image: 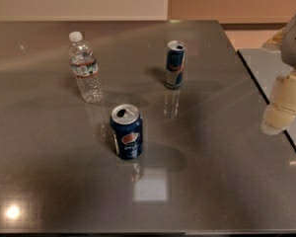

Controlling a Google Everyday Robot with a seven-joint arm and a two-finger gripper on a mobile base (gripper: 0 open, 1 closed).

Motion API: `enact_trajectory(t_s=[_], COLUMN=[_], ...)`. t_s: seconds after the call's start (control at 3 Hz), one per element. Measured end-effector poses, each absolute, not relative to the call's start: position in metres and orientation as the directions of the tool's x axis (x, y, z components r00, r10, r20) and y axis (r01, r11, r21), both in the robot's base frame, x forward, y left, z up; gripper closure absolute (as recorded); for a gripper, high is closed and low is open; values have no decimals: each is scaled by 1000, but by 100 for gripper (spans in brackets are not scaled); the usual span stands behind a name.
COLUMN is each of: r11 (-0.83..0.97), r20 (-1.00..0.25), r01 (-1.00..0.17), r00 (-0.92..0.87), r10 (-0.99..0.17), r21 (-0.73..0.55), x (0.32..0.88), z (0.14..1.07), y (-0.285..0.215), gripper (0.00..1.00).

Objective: Pick redbull can

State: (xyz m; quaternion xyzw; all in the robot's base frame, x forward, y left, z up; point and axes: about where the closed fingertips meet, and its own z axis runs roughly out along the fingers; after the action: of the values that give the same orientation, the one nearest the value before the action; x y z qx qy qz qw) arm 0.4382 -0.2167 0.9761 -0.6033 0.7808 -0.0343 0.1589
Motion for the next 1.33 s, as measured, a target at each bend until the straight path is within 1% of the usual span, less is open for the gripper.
enact_trajectory(t_s=[0.33,0.67,1.33], r11=[271,273,305], r20=[-212,-240,-327], r01=[-930,-930,-915], r00=[-221,-215,-212], r10=[-952,-947,-921], r21=[-248,-245,-266], x=[440,459,530], z=[977,970,948], y=[-216,-213,-202], gripper=[0,0,0])
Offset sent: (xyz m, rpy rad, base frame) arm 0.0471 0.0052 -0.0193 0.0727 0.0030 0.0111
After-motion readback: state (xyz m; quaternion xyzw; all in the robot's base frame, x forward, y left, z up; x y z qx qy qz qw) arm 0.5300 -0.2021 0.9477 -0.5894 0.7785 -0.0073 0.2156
